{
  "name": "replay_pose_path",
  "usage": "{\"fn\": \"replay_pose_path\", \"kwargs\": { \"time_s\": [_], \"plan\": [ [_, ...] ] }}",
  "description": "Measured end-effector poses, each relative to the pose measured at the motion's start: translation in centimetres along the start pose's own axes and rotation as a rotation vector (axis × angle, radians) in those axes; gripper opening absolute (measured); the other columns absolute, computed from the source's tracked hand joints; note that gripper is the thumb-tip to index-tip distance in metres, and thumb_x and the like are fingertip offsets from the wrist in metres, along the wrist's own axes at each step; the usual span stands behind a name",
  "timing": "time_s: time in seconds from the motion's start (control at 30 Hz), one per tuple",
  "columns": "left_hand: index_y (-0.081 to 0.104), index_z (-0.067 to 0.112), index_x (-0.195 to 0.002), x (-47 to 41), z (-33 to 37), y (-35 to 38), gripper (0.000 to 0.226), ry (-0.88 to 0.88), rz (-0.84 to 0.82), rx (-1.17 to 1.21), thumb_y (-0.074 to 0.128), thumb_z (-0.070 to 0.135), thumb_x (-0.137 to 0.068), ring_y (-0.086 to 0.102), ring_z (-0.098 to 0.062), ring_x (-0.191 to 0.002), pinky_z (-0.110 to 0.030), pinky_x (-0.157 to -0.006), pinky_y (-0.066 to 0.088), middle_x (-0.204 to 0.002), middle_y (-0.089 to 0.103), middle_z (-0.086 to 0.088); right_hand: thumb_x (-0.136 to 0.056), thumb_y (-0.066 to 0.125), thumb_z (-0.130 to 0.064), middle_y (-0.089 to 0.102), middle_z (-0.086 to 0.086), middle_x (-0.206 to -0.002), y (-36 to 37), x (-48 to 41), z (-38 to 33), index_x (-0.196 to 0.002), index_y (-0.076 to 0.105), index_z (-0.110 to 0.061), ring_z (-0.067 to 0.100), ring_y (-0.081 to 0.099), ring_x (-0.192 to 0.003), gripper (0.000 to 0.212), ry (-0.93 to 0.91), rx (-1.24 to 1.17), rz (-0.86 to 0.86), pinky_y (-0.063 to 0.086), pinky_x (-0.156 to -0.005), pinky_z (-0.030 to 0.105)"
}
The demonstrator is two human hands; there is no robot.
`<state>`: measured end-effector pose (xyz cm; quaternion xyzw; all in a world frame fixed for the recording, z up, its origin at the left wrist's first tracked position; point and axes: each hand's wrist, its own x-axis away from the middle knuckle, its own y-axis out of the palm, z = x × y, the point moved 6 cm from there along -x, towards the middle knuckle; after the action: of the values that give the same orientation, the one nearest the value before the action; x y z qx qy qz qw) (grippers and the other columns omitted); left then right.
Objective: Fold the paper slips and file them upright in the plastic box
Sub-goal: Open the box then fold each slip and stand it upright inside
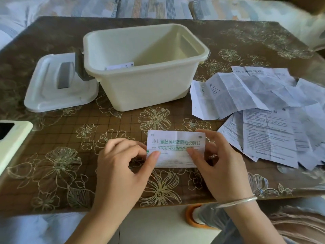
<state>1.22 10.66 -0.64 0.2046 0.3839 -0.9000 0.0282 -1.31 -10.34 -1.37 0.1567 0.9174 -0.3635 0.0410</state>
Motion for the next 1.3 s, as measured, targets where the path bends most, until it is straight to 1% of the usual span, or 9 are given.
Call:
{"fn": "replay_pose_path", "kwargs": {
  "time_s": [0.2,0.37,0.47,0.67,0.77,0.93,1.07,1.17,1.3],
  "plan": [
    [0.064,0.026,-0.066,-0.1,-0.2,0.8,0.03,-0.033,0.029,-0.166,0.056,0.05,-0.082,0.049,-0.017,-0.1,-0.037,-0.082,0.039,-0.095,0.062,0.014,-0.082,0.06,-0.048,0.06,-0.016,-0.082,0.8,-0.5,-0.6,-0.125,0.047,-0.033,0.005,0.057,-0.072,0.048,-0.02,0.17,0.023,0.048,-0.057,0.028],
    [0.06,0.026,-0.064,0.0,-0.1,0.8,0.023,-0.051,0.028,-0.249,0.064,0.044,-0.079,0.049,-0.022,-0.106,-0.04,-0.084,0.039,-0.104,0.062,0.007,-0.08,0.066,-0.042,0.064,-0.011,-0.086,0.9,-0.4,-1.1,-0.121,0.057,-0.024,0.006,0.053,-0.07,0.045,-0.059,0.265,0.096,0.03,-0.055,0.009],
    [0.056,0.027,-0.066,0.0,0.0,1.0,0.021,-0.066,-0.002,-0.278,0.065,0.043,-0.077,0.046,-0.023,-0.111,-0.04,-0.085,0.038,-0.112,0.06,0.004,-0.079,0.07,-0.037,0.064,-0.011,-0.091,0.9,-0.3,-1.3,-0.121,0.056,-0.023,0.004,0.048,-0.068,0.047,-0.076,0.268,0.116,0.025,-0.054,0.007],
    [0.06,0.019,-0.095,0.0,0.1,1.1,0.027,-0.093,-0.013,-0.275,0.07,0.04,-0.082,0.045,-0.023,-0.114,-0.037,-0.093,0.036,-0.124,0.055,-0.003,-0.081,0.064,-0.036,0.053,-0.004,-0.116,1.0,-0.2,-1.4,-0.125,0.055,-0.029,0.006,0.047,-0.067,0.045,-0.123,0.26,0.11,0.026,-0.049,0.008],
    [0.063,0.017,-0.116,-0.4,1.0,1.6,0.036,0.024,-0.072,-0.252,0.069,0.027,-0.082,0.043,-0.024,-0.123,-0.035,-0.103,0.032,-0.134,0.051,-0.005,-0.086,0.066,-0.032,0.054,-0.006,-0.116,1.1,-0.2,-1.4,-0.109,0.064,-0.032,0.008,0.05,-0.068,0.024,-0.157,0.315,0.101,0.032,-0.044,0.014],
    [0.072,0.02,-0.111,-1.2,2.0,2.9,0.032,0.289,-0.239,-0.308,0.061,0.007,-0.083,0.049,-0.024,-0.122,-0.042,-0.105,0.033,-0.124,0.063,0.004,-0.086,0.059,-0.038,0.058,-0.008,-0.099,1.4,-0.2,-2.1,-0.095,0.07,-0.033,0.014,0.056,-0.08,0.015,-0.216,0.412,0.076,0.036,-0.041,0.023],
    [0.07,0.027,-0.116,-1.5,1.1,2.5,0.032,0.311,-0.312,-0.235,0.05,0.029,-0.091,0.049,-0.019,-0.122,-0.04,-0.106,0.03,-0.127,0.061,0.013,-0.082,0.06,-0.051,0.057,-0.006,-0.104,1.7,0.4,-2.4,-0.102,0.068,-0.03,0.016,0.054,-0.083,0.03,-0.242,0.465,0.01,0.027,-0.046,0.018],
    [0.061,0.038,-0.128,-1.8,-0.2,2.4,0.043,0.314,-0.455,-0.16,0.044,0.047,-0.089,0.039,-0.009,-0.131,-0.037,-0.113,0.019,-0.137,0.051,0.024,-0.085,0.067,-0.029,0.057,-0.008,-0.109,1.5,0.4,-1.7,-0.106,0.067,-0.032,0.016,0.053,-0.092,0.022,-0.272,0.424,-0.01,0.038,-0.047,0.021],
    [0.051,0.053,-0.131,-2.7,-1.7,2.2,0.05,0.287,-0.618,-0.058,0.041,0.064,-0.083,0.021,0.008,-0.134,-0.027,-0.113,0.008,-0.141,0.036,0.04,-0.083,0.066,-0.005,0.059,-0.008,-0.113,0.9,0.5,-0.9,-0.109,0.068,-0.028,0.019,0.054,-0.099,0.035,-0.309,0.324,-0.061,0.054,-0.06,0.038]
  ]
}}
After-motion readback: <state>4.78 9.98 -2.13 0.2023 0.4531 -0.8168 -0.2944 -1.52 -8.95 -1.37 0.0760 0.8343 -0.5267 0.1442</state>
